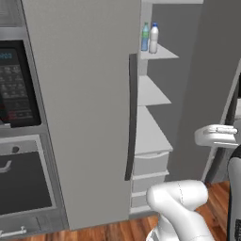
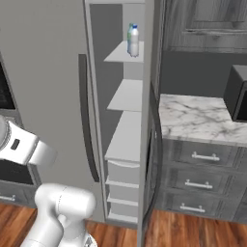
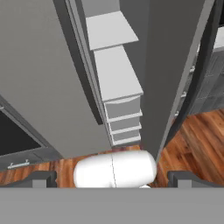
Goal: Take the bottled waters from the counter and place them in the freezer to freeze. Close the freezer door after placing the bottles.
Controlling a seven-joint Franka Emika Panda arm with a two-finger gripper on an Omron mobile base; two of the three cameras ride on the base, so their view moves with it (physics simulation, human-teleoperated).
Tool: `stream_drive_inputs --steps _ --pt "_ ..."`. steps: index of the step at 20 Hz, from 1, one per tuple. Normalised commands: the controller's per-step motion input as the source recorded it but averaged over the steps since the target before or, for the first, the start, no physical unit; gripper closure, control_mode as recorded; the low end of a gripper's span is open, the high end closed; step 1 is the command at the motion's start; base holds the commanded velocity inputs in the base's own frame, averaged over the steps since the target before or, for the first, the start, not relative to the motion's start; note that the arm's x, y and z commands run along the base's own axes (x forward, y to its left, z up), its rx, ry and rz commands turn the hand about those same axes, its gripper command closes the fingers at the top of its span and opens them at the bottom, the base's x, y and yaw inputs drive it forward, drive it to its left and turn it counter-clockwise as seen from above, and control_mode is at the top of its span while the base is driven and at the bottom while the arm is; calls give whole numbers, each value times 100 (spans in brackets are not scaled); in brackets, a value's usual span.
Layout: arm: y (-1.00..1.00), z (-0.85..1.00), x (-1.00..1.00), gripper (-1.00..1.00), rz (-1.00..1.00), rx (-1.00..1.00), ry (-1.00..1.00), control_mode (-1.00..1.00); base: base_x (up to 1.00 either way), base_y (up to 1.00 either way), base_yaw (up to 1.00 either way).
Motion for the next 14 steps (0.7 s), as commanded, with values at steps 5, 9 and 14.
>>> stream_drive_inputs --steps 5,9,14 --pt "0 0 0 -100 0 0 0 100 -66 0 4" --pt "0 0 0 -100 0 0 0 100 -57 0 2" --pt "0 0 0 -100 0 0 0 100 -50 -17 4"
